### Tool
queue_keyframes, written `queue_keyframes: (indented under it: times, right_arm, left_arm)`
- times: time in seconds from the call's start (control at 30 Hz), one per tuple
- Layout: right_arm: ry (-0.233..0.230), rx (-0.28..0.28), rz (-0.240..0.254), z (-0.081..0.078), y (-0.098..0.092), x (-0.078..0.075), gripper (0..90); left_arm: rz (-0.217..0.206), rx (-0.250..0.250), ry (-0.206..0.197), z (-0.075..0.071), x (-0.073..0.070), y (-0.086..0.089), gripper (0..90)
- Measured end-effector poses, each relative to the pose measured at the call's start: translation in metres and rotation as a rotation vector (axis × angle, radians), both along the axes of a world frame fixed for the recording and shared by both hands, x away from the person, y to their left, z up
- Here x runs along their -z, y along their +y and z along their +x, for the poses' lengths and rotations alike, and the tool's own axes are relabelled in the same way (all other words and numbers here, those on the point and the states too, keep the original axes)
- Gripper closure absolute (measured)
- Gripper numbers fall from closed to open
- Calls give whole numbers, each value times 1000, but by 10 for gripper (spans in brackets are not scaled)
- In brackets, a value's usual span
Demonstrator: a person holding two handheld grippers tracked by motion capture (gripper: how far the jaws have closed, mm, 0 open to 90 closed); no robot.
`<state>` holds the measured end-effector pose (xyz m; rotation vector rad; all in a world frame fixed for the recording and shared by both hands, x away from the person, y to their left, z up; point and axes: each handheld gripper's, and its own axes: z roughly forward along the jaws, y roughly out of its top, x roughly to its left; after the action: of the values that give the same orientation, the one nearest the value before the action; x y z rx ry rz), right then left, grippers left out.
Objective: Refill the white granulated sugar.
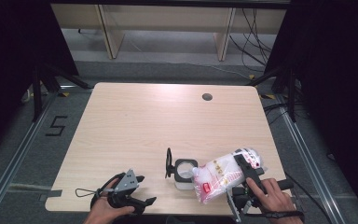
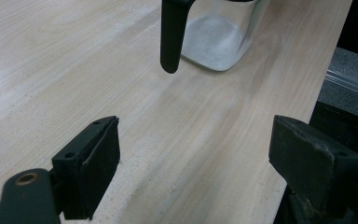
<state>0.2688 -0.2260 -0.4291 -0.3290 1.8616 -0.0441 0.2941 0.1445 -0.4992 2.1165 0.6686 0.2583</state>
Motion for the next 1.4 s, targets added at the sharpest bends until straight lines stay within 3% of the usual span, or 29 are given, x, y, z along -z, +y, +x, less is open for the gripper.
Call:
queue_keyframes:
  times: [0.03,0.1,0.13,0.17,0.2,0.23,0.27,0.3,0.33,0.37,0.4,0.47,0.5,0.57,0.63,0.67,0.7,0.77,0.83,0.9,0.97,1.07,1.13,1.17,1.2,1.23,1.27,1.33,1.4]
  right_arm:
    - [5,6,-4,-1,1,0,411]
    - [8,-3,-18,-3,3,0,411]
    - [6,-8,25,-3,3,3,411]
    - [20,5,26,-4,5,2,411]
    - [1,-30,33,-2,6,4,411]
    - [20,5,14,-4,7,4,411]
    - [20,-7,-9,-4,9,2,411]
    - [29,1,16,-4,8,3,411]
    - [12,-31,4,-2,6,3,411]
    - [9,-26,-8,-2,6,1,411]
    - [21,33,29,-4,4,4,412]
    - [11,7,26,-2,3,4,412]
    - [18,27,22,-4,3,2,412]
    - [7,-2,-19,-2,4,-1,412]
    - [10,-6,-21,-2,3,-1,412]
    - [15,2,-8,-3,2,0,412]
    - [-4,-30,39,-1,0,3,412]
    - [21,18,2,-3,0,0,412]
    - [13,8,-13,-3,0,-1,412]
    - [17,17,30,-5,-1,1,412]
    - [2,-19,-24,-4,1,-3,412]
    - [13,4,-14,-6,0,-2,413]
    - [7,-3,40,-4,-2,1,413]
    - [5,-8,-7,-3,-1,-3,413]
    - [12,11,-12,-5,-2,-3,413]
    - [16,15,6,-6,-2,-3,413]
    - [2,-25,18,-3,-3,-2,413]
    - [12,10,19,-5,-3,-3,413]
    - [11,-14,25,-4,-4,-2,413]
  left_arm:
    - [-7,-8,21,-1,0,0,161]
    - [-1,6,-3,0,1,-1,161]
    - [20,20,-15,1,0,0,161]
    - [14,16,-9,1,0,0,160]
    - [5,16,-10,1,0,0,161]
    - [-2,-4,7,0,0,0,161]
    - [0,-1,11,0,0,0,161]
    - [-1,-1,10,0,0,0,160]
    - [3,9,3,0,0,0,160]
    - [3,12,0,1,0,0,160]
    - [6,18,-4,1,0,0,161]
    - [-10,13,-5,0,0,-1,160]
    - [-17,-2,23,-2,0,-2,160]
    - [0,15,-5,1,0,0,160]
    - [-2,11,3,0,0,0,161]
    - [-9,10,-7,0,0,-1,160]
    - [-19,5,-5,0,0,-1,161]
    - [2,8,-7,1,0,0,160]
    - [-3,18,3,0,0,0,161]
    - [-8,13,-4,0,0,-1,161]
    - [-8,11,-3,0,0,-1,161]
    - [-23,-7,16,-2,0,-2,161]
    - [-23,-2,2,-1,0,-2,161]
    - [-5,10,-6,0,-1,-1,160]
    - [-8,12,-4,0,0,-1,161]
    - [-5,10,-7,0,0,-1,160]
    - [-15,-4,10,-1,0,-2,161]
    - [-6,10,-6,0,0,-2,161]
    - [-15,-4,15,-2,0,-2,161]
